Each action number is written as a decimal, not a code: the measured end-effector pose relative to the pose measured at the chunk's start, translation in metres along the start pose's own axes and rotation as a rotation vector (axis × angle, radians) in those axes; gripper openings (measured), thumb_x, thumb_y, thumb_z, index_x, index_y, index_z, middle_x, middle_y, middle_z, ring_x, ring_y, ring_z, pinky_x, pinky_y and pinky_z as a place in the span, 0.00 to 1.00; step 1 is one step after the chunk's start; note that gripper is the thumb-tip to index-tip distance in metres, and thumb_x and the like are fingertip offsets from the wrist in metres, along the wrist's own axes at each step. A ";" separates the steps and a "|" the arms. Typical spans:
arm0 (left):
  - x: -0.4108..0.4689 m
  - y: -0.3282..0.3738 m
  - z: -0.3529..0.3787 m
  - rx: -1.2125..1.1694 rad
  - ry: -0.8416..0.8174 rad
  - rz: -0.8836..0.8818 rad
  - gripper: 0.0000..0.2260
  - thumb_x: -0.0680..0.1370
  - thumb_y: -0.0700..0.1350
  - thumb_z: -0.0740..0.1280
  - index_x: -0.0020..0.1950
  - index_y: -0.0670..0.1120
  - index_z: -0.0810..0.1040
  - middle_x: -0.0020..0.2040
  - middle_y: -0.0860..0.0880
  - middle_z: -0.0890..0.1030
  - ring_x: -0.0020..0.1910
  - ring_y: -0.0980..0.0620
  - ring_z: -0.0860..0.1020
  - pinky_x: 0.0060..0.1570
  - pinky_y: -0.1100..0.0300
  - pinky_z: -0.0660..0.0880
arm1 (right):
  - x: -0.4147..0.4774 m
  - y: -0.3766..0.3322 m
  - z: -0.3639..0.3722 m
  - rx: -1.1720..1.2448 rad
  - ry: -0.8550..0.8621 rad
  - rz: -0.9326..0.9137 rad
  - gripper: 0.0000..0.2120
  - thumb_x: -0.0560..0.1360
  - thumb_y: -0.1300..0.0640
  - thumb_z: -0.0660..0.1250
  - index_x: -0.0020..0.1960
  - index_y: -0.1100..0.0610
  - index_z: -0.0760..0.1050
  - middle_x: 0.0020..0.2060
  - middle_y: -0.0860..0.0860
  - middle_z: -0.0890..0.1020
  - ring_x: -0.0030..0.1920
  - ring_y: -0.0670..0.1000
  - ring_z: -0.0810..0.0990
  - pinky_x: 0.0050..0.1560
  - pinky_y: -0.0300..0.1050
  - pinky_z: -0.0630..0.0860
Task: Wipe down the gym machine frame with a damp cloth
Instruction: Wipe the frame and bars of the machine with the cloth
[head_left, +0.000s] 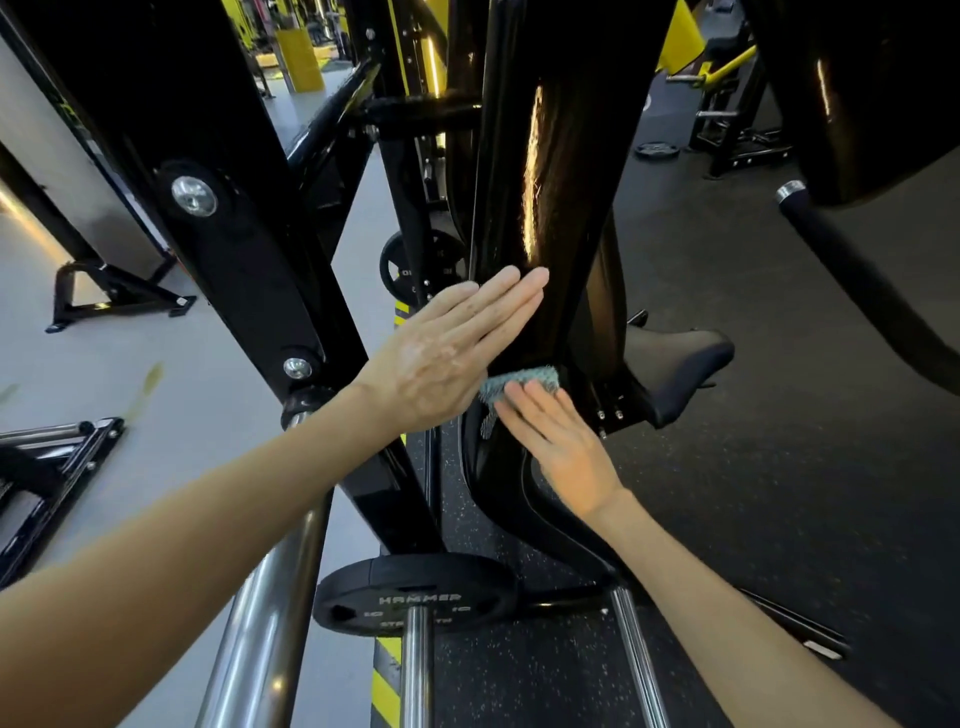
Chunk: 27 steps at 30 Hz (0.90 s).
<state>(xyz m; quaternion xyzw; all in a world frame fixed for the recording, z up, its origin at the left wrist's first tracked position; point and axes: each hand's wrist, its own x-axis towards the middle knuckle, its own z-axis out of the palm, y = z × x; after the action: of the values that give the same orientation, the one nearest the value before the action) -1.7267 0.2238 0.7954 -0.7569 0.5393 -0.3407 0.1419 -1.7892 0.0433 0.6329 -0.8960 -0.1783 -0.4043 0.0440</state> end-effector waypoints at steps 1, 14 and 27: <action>-0.004 0.007 0.004 -0.017 -0.018 -0.007 0.30 0.77 0.39 0.51 0.80 0.39 0.53 0.81 0.43 0.53 0.80 0.46 0.50 0.78 0.51 0.48 | -0.009 -0.003 0.006 -0.001 -0.051 -0.020 0.29 0.74 0.68 0.55 0.75 0.57 0.61 0.75 0.49 0.61 0.79 0.48 0.48 0.78 0.49 0.48; -0.023 0.038 -0.015 -0.213 -0.183 -0.042 0.28 0.77 0.44 0.49 0.77 0.37 0.63 0.79 0.40 0.61 0.78 0.45 0.58 0.74 0.49 0.61 | -0.004 -0.044 -0.028 0.447 -0.286 0.106 0.31 0.67 0.80 0.64 0.68 0.61 0.75 0.69 0.53 0.75 0.72 0.54 0.70 0.75 0.38 0.57; -0.007 0.010 -0.159 -1.313 0.239 -1.059 0.10 0.78 0.42 0.71 0.57 0.55 0.80 0.50 0.57 0.85 0.52 0.63 0.82 0.54 0.66 0.77 | 0.149 -0.043 -0.237 1.767 -0.267 1.067 0.12 0.81 0.62 0.60 0.62 0.61 0.77 0.55 0.58 0.84 0.53 0.54 0.84 0.47 0.46 0.82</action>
<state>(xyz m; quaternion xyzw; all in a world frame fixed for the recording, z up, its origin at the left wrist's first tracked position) -1.8415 0.2505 0.9024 -0.7971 0.2139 -0.0581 -0.5617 -1.8821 0.0729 0.8992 -0.5446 0.0052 0.0450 0.8375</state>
